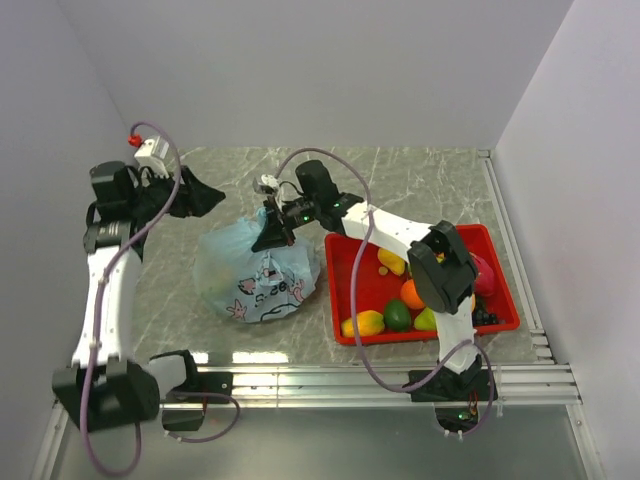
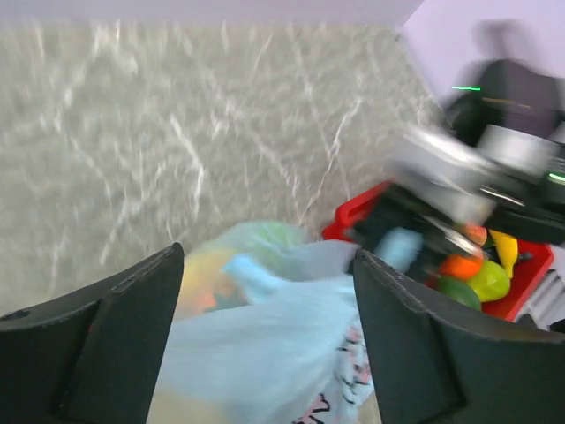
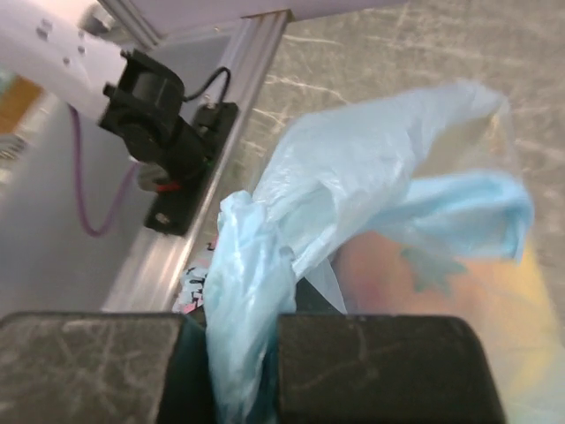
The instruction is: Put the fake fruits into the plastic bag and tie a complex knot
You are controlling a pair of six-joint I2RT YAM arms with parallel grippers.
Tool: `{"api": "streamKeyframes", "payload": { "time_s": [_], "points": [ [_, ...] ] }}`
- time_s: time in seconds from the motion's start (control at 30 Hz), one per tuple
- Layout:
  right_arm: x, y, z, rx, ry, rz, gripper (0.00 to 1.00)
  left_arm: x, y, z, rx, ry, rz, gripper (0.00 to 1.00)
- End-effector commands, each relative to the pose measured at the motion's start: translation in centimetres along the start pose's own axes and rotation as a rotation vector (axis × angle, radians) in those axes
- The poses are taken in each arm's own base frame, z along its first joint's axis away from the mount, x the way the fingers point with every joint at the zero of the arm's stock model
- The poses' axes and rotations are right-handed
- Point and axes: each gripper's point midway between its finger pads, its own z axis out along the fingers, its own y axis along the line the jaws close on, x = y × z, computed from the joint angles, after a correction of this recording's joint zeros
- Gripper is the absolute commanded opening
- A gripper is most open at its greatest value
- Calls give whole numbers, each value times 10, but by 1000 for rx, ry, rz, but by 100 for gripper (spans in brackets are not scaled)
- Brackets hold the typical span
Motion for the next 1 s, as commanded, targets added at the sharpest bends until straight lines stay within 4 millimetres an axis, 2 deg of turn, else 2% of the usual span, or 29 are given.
{"api": "streamKeyframes", "payload": {
  "time_s": [0.0,0.13,0.27,0.33,0.43,0.6,0.73,0.77,0.87,0.93,0.97],
  "points": [
    [-37,21,-6,51,-13,-350,0,25,18,15,-13,123,-179,87],
    [-38,25,-7,102,-9,-559,0,39,25,24,-2,164,-246,95],
    [-30,33,-4,109,14,-690,0,51,17,30,65,196,-315,99],
    [-27,34,-2,111,34,-736,0,56,11,33,102,206,-347,99],
    [-23,33,-1,113,54,-785,0,74,3,38,124,266,-380,99],
    [-12,31,3,125,111,-793,0,98,-11,43,154,334,-328,99],
    [-8,27,1,145,132,-810,0,107,-14,42,167,360,-338,95],
    [-5,27,1,139,138,-809,0,104,-16,44,179,349,-344,90],
    [-2,31,1,113,136,-813,0,102,-21,50,200,328,-379,89],
    [-1,32,2,106,132,-813,0,94,-24,58,230,293,-364,83],
    [-1,31,2,103,135,-810,0,91,-27,60,239,287,-378,78]
  ]
}}
